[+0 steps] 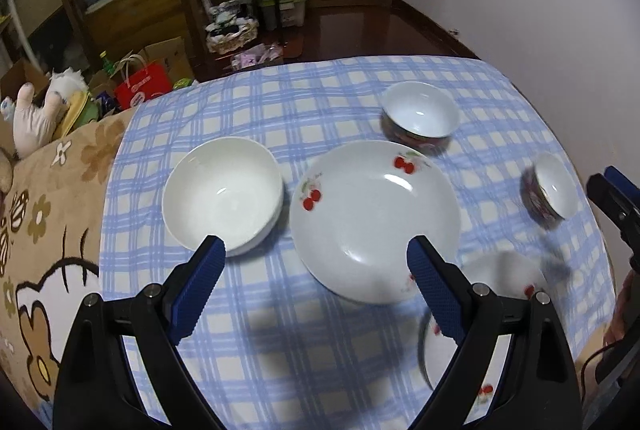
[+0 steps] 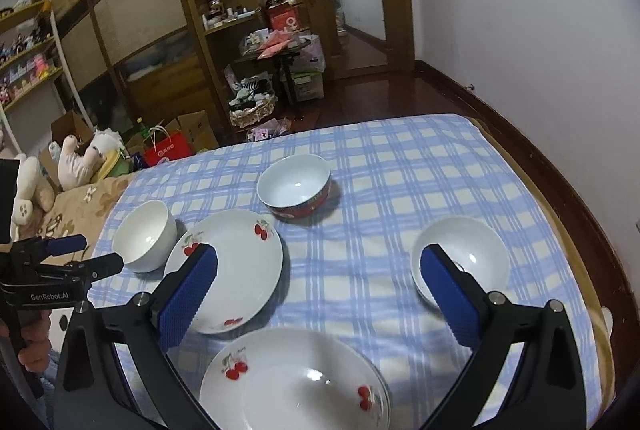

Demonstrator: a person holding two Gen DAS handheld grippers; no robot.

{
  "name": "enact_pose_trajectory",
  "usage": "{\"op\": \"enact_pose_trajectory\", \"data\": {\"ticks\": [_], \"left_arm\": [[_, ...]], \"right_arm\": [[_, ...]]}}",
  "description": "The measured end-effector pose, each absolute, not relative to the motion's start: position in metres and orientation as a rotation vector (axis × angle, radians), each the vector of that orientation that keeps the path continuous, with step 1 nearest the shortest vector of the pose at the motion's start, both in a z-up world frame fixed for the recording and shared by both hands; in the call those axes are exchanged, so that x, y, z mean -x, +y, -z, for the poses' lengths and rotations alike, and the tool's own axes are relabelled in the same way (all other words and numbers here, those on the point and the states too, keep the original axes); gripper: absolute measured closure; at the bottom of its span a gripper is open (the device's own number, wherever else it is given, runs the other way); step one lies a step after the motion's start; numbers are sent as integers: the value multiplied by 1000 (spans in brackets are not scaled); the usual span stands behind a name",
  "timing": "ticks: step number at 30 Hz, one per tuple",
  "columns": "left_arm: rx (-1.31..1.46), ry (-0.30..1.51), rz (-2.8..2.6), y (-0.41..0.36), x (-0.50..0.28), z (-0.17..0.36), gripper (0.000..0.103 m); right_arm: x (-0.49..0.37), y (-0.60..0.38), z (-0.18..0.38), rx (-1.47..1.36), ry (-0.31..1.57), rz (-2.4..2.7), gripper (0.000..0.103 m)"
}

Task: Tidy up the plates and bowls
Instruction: 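Move both grippers toward the rim of the next cherry-print plate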

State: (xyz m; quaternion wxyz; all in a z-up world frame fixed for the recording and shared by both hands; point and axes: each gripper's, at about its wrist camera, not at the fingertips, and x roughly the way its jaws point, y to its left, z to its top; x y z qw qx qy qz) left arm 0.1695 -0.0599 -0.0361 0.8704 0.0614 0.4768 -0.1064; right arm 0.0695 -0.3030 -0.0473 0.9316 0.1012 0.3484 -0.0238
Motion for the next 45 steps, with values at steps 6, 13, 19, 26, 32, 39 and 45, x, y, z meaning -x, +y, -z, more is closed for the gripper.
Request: {"op": "enact_pose_trajectory", "data": {"ticks": [6, 13, 19, 26, 32, 39, 45], "left_arm": [[-96, 1024, 180, -54, -189, 60, 12], [-58, 1086, 159, -45, -205, 87, 12], [-41, 1121, 143, -38, -215, 102, 12], [-33, 1138, 132, -35, -220, 109, 12], [-40, 1152, 131, -37, -222, 117, 12], [-39, 1144, 141, -40, -218, 115, 12], [-57, 1128, 172, -47, -209, 108, 12]], "right_arm": [[-97, -296, 60, -182, 729, 7, 0], [-131, -286, 79, -183, 759, -33, 0], [-152, -274, 97, -170, 791, -62, 0], [-161, -265, 120, -187, 828, -101, 0], [-165, -257, 133, -140, 852, -95, 0], [-167, -256, 144, -153, 869, -106, 0], [-167, -250, 148, -126, 888, -124, 0]]}}
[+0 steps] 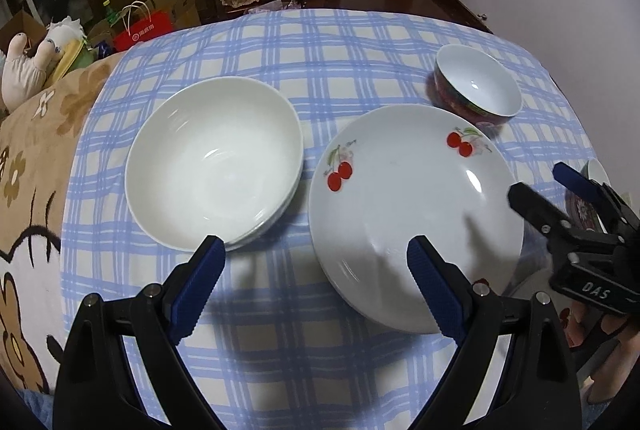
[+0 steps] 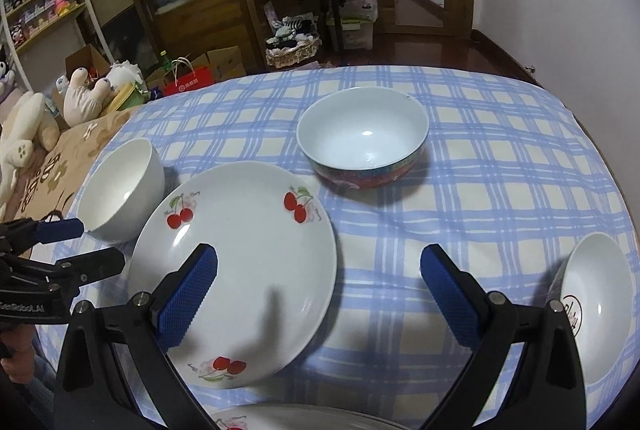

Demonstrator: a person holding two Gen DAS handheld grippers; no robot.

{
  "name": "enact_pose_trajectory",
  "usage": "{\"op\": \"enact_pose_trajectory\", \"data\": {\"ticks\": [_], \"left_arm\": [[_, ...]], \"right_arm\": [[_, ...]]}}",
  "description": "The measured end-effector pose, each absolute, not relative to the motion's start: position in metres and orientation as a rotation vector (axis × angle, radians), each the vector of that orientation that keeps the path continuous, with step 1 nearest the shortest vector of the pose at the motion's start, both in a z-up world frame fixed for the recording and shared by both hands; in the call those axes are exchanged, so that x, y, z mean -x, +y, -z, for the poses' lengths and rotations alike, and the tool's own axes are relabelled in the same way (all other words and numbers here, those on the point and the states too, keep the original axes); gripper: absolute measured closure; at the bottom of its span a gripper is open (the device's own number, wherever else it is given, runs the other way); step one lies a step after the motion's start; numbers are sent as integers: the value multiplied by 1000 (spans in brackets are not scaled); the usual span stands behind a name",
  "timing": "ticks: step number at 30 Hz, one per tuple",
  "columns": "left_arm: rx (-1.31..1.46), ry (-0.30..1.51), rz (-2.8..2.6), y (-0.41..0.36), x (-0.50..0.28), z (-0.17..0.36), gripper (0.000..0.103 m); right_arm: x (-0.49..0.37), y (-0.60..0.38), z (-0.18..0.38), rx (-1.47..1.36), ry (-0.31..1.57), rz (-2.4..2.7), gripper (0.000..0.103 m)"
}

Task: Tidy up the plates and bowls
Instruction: 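Move both grippers toward the rim of the next cherry-print plate, then close both grippers on the cherry plate rim and lift it, then carry the cherry plate with both grippers over the stacked cherry plates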

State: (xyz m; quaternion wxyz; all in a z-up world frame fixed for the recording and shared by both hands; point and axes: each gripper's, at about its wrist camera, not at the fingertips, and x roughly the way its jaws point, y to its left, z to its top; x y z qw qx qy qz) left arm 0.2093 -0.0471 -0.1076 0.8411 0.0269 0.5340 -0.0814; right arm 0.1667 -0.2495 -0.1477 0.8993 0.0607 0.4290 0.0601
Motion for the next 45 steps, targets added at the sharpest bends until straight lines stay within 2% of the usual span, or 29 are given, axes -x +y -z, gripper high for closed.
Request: {"op": "enact_pose_trajectory", "data": {"ticks": [1, 6, 8, 9, 11, 15, 17, 18, 23, 27, 31, 45], "left_arm": [[-50, 1129, 176, -47, -208, 106, 12], [3, 1152, 192, -44, -206, 105, 30], [19, 1166, 191, -43, -204, 106, 44], [21, 1176, 194, -43, -204, 107, 46], [28, 1195, 204, -43, -204, 111, 51], [35, 1222, 206, -44, -206, 121, 54], [33, 1241, 200, -44, -209, 129, 58], [36, 1250, 201, -45, -210, 132, 60], [-1, 1252, 190, -49, -213, 148, 69], [28, 1254, 210, -50, -215, 158, 76], [15, 1233, 217, -53, -216, 162, 83], [3, 1177, 202, -53, -214, 162, 83]], "right_arm": [[-167, -248, 149, -120, 893, -123, 0], [-167, -248, 152, -112, 908, -122, 0], [-168, -249, 153, -114, 913, -123, 0], [-168, -250, 153, -115, 919, -122, 0], [-170, -252, 156, -124, 938, -120, 12], [-172, -258, 166, -168, 978, -127, 25], [-172, -259, 170, -175, 996, -133, 46], [-173, -260, 172, -178, 1003, -134, 49], [-173, -259, 176, -185, 1009, -148, 76], [-173, -261, 177, -197, 996, -158, 83], [-174, -262, 177, -201, 990, -162, 84], [-172, -251, 176, -143, 970, -170, 85]]}}
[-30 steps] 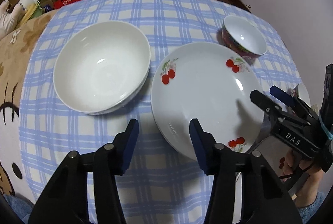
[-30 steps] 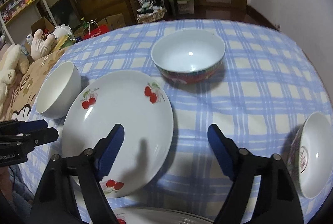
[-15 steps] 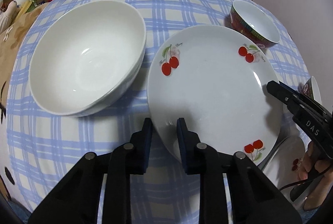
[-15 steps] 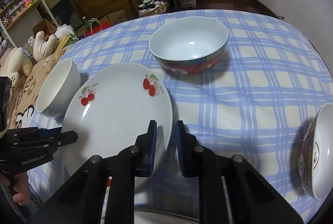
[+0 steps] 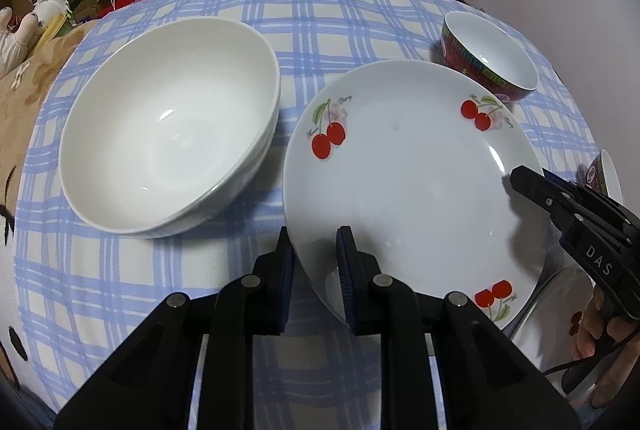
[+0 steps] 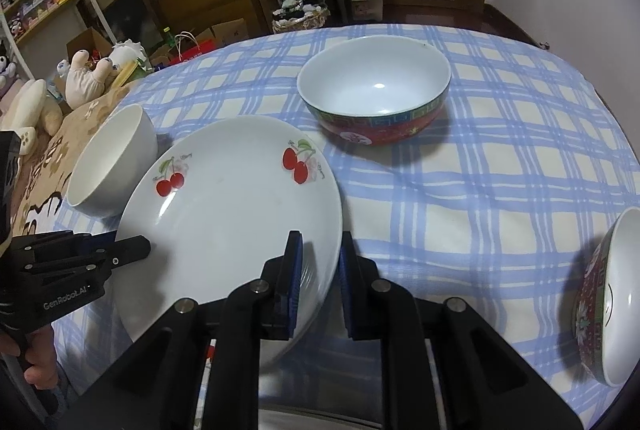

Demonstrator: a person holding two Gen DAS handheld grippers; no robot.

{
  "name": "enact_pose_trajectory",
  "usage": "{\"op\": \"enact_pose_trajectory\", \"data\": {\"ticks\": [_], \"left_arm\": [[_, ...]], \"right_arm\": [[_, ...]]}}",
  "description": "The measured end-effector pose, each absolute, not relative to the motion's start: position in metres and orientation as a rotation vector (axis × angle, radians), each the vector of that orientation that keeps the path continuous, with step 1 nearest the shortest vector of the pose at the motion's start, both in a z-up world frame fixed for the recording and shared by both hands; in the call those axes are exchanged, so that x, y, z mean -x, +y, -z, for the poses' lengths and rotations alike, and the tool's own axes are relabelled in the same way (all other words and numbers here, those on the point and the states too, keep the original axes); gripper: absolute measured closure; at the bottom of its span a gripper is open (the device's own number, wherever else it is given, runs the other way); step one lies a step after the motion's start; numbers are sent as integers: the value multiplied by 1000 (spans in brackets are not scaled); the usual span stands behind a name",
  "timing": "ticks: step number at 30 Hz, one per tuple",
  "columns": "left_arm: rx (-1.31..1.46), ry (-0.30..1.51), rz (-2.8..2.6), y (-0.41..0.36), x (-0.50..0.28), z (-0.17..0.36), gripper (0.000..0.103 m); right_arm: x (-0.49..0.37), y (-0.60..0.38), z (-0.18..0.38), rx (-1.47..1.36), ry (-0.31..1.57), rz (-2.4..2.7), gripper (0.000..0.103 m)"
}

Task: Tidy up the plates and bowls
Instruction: 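Carry the cherry plate with both grippers over the stacked cherry plates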

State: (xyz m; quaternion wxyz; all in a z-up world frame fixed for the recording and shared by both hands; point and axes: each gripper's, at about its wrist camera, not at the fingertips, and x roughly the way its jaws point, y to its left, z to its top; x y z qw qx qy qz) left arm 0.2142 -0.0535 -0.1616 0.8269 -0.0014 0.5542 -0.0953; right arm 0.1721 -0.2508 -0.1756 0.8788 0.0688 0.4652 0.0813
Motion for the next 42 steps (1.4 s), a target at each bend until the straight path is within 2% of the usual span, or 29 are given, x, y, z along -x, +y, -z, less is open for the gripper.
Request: {"op": "enact_pose_trajectory", "data": {"ticks": [19, 42], "left_arm": [[25, 1111, 237, -53, -194, 130, 83], [-16, 1028, 350, -75, -126, 84, 83]], "right_arm": [[-150, -251, 149, -110, 916, -130, 85], [-68, -267, 100, -101, 852, -57, 85]]}}
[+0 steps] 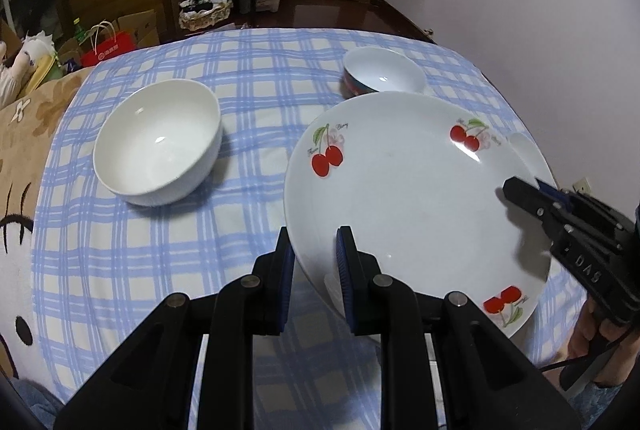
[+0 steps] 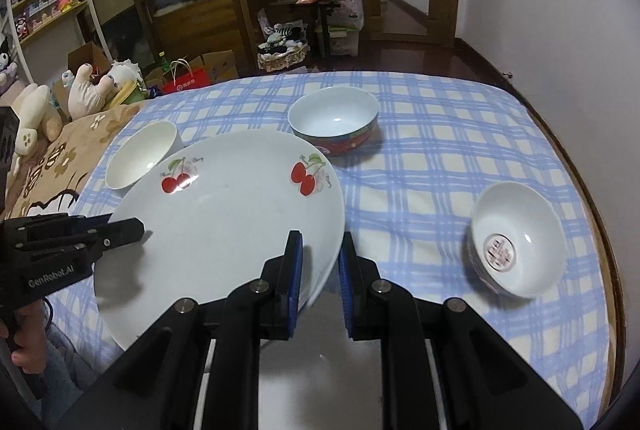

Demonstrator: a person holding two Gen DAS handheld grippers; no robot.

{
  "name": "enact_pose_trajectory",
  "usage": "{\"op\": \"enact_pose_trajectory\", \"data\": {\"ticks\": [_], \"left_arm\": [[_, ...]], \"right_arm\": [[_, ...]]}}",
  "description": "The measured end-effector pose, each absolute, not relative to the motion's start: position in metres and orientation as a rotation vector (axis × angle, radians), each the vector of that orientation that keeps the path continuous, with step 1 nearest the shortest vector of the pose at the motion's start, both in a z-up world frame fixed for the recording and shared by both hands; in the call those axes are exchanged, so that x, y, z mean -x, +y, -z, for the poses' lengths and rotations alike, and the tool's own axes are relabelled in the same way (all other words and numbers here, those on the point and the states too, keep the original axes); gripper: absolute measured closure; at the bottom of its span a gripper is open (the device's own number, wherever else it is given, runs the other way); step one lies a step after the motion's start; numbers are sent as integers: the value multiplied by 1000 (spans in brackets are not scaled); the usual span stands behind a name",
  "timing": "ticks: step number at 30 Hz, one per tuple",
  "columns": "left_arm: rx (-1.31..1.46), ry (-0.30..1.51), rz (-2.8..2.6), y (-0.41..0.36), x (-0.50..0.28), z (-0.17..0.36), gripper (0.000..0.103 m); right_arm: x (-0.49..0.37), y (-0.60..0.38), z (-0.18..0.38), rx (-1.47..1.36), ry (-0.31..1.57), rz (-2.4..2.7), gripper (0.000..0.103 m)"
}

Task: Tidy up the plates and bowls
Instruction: 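Carry the cherry plate with both grippers over the stacked cherry plates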

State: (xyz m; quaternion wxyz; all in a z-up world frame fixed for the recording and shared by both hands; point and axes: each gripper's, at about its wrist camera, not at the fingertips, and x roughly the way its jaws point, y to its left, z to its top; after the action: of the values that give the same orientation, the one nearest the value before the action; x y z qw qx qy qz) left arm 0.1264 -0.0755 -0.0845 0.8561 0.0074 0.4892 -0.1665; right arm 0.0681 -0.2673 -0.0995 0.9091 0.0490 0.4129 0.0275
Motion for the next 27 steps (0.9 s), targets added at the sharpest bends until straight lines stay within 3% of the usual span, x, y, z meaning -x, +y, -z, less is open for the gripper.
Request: {"op": "enact_pose_trajectory", "data": {"ticks": [27], "left_arm": [[-153, 1068, 477, -123, -59, 91, 82]], "right_arm": [[27, -305, 107, -189, 915, 44, 85]]}}
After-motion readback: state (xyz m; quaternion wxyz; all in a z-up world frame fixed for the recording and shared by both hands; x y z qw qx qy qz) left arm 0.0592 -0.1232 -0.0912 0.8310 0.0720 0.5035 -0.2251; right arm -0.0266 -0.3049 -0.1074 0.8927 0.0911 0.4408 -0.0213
